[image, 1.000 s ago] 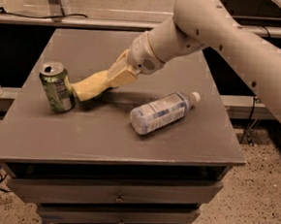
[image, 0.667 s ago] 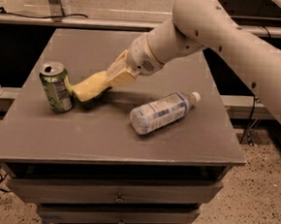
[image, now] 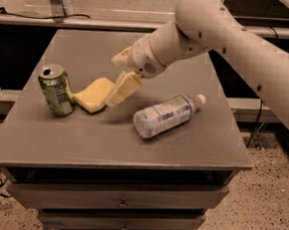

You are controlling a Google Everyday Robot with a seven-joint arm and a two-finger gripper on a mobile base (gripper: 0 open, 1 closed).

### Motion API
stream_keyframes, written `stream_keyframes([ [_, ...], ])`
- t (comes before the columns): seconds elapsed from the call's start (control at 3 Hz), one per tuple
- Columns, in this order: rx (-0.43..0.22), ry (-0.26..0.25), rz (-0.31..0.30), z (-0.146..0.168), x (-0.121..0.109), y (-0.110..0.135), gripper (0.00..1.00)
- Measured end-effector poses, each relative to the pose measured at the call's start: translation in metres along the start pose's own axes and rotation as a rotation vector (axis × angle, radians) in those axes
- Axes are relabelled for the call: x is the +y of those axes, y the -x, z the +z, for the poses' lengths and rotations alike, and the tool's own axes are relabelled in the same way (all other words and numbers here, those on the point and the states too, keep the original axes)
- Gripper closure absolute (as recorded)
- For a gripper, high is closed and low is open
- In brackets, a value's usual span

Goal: Move sponge near green can

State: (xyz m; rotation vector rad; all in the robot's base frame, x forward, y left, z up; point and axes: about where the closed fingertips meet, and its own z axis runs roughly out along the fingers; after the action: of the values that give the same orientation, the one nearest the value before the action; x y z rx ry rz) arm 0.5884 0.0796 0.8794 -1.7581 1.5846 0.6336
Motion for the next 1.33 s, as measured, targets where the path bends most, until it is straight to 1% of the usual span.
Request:
stream_keyframes([
  [0.33, 0.001, -0.017, 0.008, -0.007, -0.005, -0.003, 0.00],
  [0.67, -0.001, -0.074, 0.031, -0.035, -0.029, -0.019, 0.00],
  [1.0, 0.001, -0.191, 0.044, -0.094, -0.064, -0.035, 0.00],
  [1.33, -0.005, -0.338, 0.065, -0.161, -0.094, -0.035, 0.00],
])
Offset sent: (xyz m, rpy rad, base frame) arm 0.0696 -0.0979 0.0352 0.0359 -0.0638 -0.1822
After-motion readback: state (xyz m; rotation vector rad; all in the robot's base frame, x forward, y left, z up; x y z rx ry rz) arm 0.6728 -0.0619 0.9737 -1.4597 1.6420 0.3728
